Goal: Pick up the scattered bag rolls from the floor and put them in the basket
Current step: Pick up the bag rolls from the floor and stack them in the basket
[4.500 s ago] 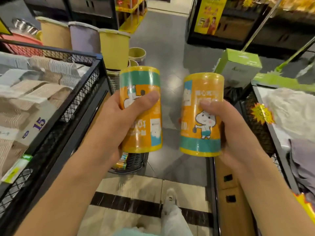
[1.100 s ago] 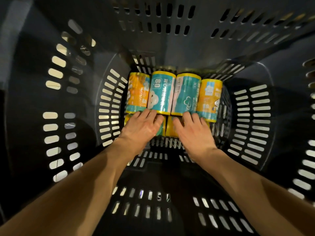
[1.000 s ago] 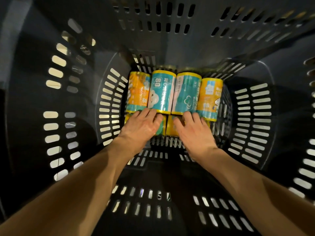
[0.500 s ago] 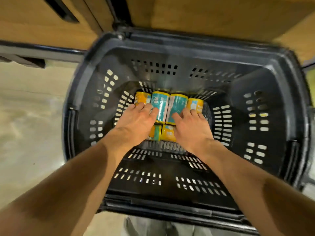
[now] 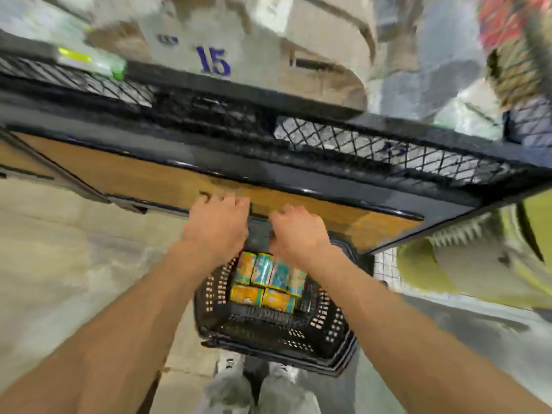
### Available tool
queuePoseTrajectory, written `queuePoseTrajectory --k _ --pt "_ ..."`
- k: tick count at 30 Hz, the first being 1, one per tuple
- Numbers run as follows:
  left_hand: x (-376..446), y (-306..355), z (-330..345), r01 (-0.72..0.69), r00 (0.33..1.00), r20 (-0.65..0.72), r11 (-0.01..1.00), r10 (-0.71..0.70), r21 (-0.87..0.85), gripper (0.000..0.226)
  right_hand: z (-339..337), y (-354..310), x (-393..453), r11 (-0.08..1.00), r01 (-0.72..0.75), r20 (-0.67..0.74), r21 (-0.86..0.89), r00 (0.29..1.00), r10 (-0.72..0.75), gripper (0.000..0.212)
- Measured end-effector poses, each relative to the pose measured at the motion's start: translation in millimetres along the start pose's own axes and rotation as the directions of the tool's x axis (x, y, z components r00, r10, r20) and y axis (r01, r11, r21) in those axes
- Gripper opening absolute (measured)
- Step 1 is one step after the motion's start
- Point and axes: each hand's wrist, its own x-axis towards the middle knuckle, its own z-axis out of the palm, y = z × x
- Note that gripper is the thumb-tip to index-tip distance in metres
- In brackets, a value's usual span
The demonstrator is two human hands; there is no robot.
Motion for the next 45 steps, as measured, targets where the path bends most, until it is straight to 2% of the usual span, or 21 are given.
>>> queuePoseTrajectory --k 3,5,7,10,13,15,19,22,25,30,38,42,45 --pt "-48.3 -33.6 -86.4 0.141 0.99 -0.027 0.99 -0.142 -0.009 0.029 -89.6 -31.2 -18.7 0.987 0.145 0.082 -0.063 0.987 -0.14 0.03" --pt "-77.0 -66.4 -126.4 0.247 0.962 -0.116 0.969 -0.246 -0.004 0.028 -141.5 -62.6 -21.3 0.975 0.203 0.057 -0.085 0.978 -0.198 0.026" --pt "-108.6 -103.8 -160.0 0.338 0.935 -0.111 0.941 -0.338 -0.02 0.033 -183.8 -105.0 -21.0 0.947 0.293 0.021 -0.134 0.956 -0.293 0.02" --pt "-160.2 -163.6 -198.0 0.45 0.884 -0.099 0.889 -0.456 -0.082 0.035 -232.8 -185.9 -22.0 0.884 0.431 0.001 -0.183 0.899 -0.438 0.013" --pt "-217.1 -224.4 -214.8 0.559 0.805 -0.154 0.82 -0.572 -0.122 0.026 -259.1 -278.8 -27.5 0.806 0.568 -0.019 -0.167 0.815 -0.578 0.023" --pt "-259.5 -259.3 -219.6 0.623 0.756 -0.148 0.77 -0.638 -0.138 0.028 -265.1 -341.8 -33.1 0.75 0.644 -0.015 -0.153 0.757 -0.653 0.033" --pt "-351.5 -316.5 -216.6 0.745 0.631 -0.144 0.647 -0.762 -0.16 0.03 -266.1 -455.4 -43.2 0.66 0.725 -0.027 -0.196 0.669 -0.743 0.019" --pt "-407.2 -356.8 -206.5 0.831 0.495 -0.128 0.511 -0.859 -0.22 0.032 -263.8 -519.8 -44.8 0.597 0.773 -0.021 -0.214 0.607 -0.794 0.014" --pt "-447.5 -384.8 -193.5 0.877 0.373 -0.064 0.374 -0.926 -0.301 0.03 -258.5 -567.5 -39.7 0.558 0.796 -0.012 -0.235 0.572 -0.82 0.02" --pt "-482.2 -439.4 -176.1 0.906 0.316 0.025 0.294 -0.948 -0.305 0.03 -247.2 -642.6 -11.0 0.488 0.832 0.082 -0.263 0.524 -0.848 0.027" --pt "-500.4 -565.9 -169.6 0.942 0.223 0.001 0.215 -0.975 -0.259 0.03 -233.4 -784.7 72.6 0.37 0.899 0.13 -0.235 0.407 -0.904 0.028" --pt "-506.6 -629.0 -162.9 0.954 0.136 -0.017 0.135 -0.991 -0.268 0.032 -234.0 -856.7 115.6 0.332 0.917 0.149 -0.221 0.368 -0.918 0.032" --pt "-516.2 -676.5 -157.4 0.965 0.104 -0.013 0.104 -0.994 -0.243 0.032 -234.7 -909.9 145.7 0.289 0.931 0.145 -0.222 0.325 -0.934 0.031"
